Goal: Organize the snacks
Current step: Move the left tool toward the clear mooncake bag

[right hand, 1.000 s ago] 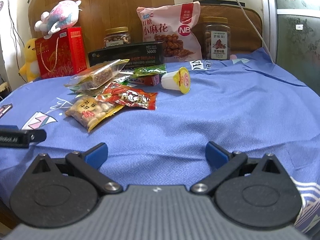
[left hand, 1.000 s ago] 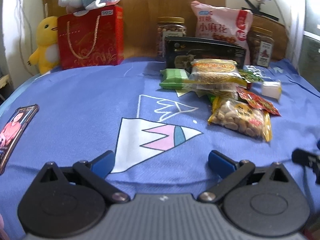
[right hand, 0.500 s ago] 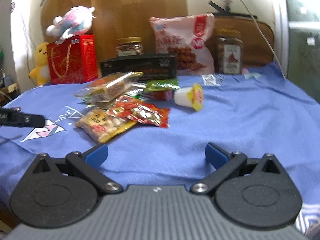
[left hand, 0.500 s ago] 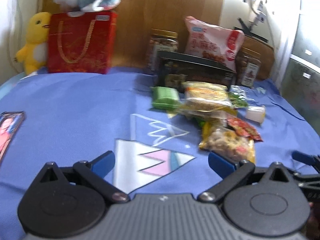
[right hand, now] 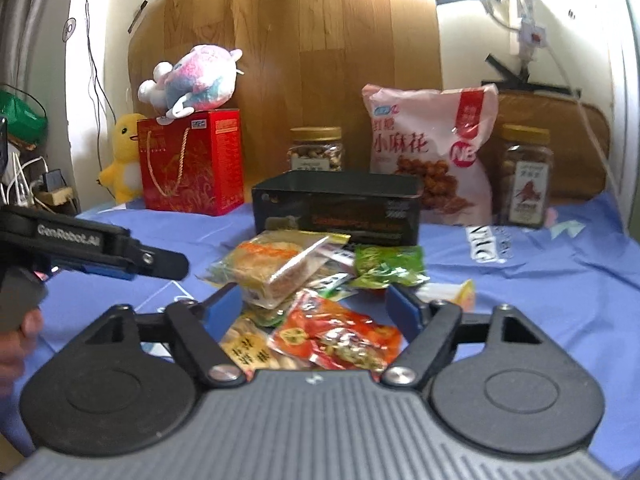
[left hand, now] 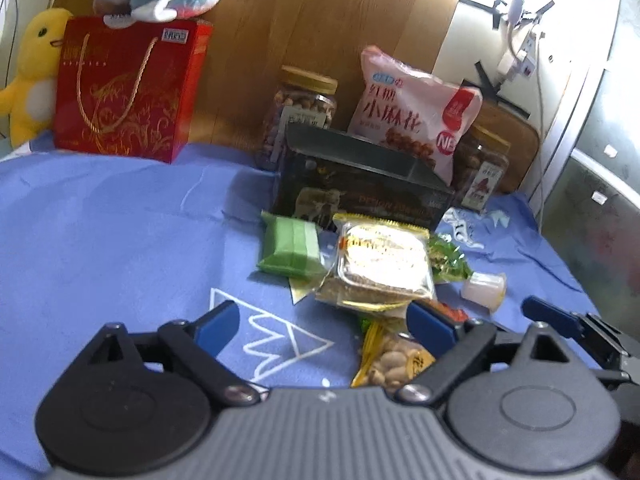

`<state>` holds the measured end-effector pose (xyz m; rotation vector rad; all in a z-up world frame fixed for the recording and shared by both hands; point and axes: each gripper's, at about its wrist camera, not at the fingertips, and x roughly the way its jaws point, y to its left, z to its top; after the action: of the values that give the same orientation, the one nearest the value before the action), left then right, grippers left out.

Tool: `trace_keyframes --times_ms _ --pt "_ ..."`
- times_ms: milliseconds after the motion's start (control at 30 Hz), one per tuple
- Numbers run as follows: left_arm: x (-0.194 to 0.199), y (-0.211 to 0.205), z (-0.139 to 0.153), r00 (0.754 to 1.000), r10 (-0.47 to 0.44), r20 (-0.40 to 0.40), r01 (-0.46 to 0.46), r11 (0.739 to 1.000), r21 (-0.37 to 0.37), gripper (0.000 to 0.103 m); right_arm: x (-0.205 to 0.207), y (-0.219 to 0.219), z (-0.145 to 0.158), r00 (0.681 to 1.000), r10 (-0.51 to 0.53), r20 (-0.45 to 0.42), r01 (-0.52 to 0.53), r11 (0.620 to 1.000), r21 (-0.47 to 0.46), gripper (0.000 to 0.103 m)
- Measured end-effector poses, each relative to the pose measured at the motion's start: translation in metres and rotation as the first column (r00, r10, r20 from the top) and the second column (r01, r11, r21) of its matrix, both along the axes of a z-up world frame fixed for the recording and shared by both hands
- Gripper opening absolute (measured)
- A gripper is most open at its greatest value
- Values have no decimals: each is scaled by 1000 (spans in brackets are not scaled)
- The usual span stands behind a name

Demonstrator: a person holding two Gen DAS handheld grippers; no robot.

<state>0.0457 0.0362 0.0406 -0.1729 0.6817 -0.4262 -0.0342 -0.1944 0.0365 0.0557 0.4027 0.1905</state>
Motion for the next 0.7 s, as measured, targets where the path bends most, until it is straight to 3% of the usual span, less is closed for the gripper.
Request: trace_keyframes --times_ms 67,300,500,700 --pt "2 -6 -3 1000 -1 -18 2 1000 21 89 5 2 -3 1000 5 -15 -5 1000 6 73" --pt "-8 -21 -14 999 32 -17 -30 995 95 88 10 -4 -10 1000 19 19 -19 1000 4 73" --pt "-14 -32 -5 994 106 3 -106 988 109 85 18 -22 -12 992 110 62 -110 994 7 73" --pt "-13 -44 7 982 189 5 -189 976 109 85 28 -48 -18 983 173 59 -178 981 76 73"
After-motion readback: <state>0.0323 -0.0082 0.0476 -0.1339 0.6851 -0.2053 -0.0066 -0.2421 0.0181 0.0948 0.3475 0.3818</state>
